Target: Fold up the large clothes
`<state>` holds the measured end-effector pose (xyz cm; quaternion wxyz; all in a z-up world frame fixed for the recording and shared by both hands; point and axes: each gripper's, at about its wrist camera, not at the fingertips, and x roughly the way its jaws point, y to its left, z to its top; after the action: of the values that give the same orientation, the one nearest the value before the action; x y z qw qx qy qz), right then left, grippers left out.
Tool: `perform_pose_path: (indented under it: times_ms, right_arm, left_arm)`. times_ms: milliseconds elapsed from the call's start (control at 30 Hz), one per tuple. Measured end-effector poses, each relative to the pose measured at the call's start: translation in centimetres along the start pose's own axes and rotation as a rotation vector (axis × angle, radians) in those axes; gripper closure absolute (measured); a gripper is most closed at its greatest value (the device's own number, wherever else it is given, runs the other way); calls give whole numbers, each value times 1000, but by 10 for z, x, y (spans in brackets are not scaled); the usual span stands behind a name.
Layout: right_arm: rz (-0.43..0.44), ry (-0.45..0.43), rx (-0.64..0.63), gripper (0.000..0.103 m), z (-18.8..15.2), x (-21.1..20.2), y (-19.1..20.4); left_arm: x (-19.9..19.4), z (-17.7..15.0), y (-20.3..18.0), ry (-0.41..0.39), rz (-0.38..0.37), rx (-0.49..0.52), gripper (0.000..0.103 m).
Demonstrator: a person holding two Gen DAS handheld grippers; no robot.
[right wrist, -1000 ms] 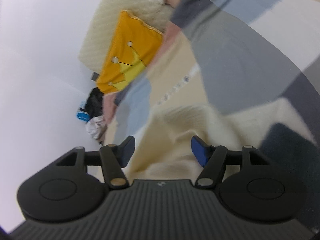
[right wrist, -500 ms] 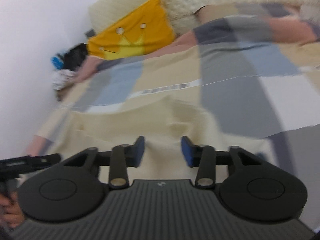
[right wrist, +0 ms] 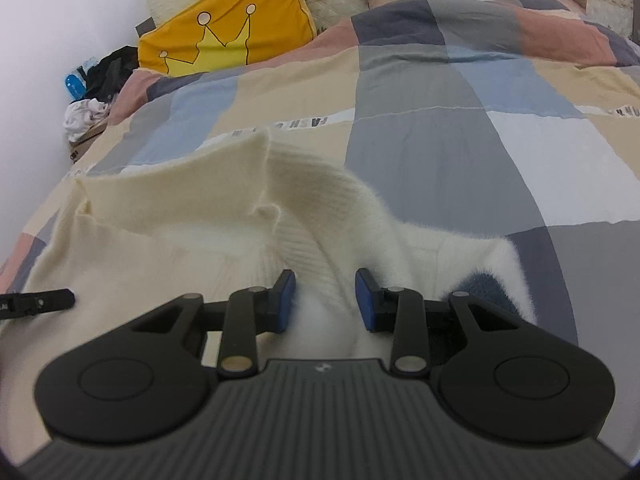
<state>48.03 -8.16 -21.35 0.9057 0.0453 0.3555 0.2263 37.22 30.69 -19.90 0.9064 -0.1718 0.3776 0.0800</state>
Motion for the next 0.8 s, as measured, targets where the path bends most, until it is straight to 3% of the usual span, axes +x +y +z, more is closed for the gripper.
perform_pose_path:
  times_ms: [467,800]
  right_arm:
    - [23,-94,-37,66,2,-56,29]
    - [64,-147,-79,66,-6,-112,55]
  left_arm:
    - [-48,0,-40,-70,-5,58,44]
    - [-114,-31,-67,-96,-26,107,44]
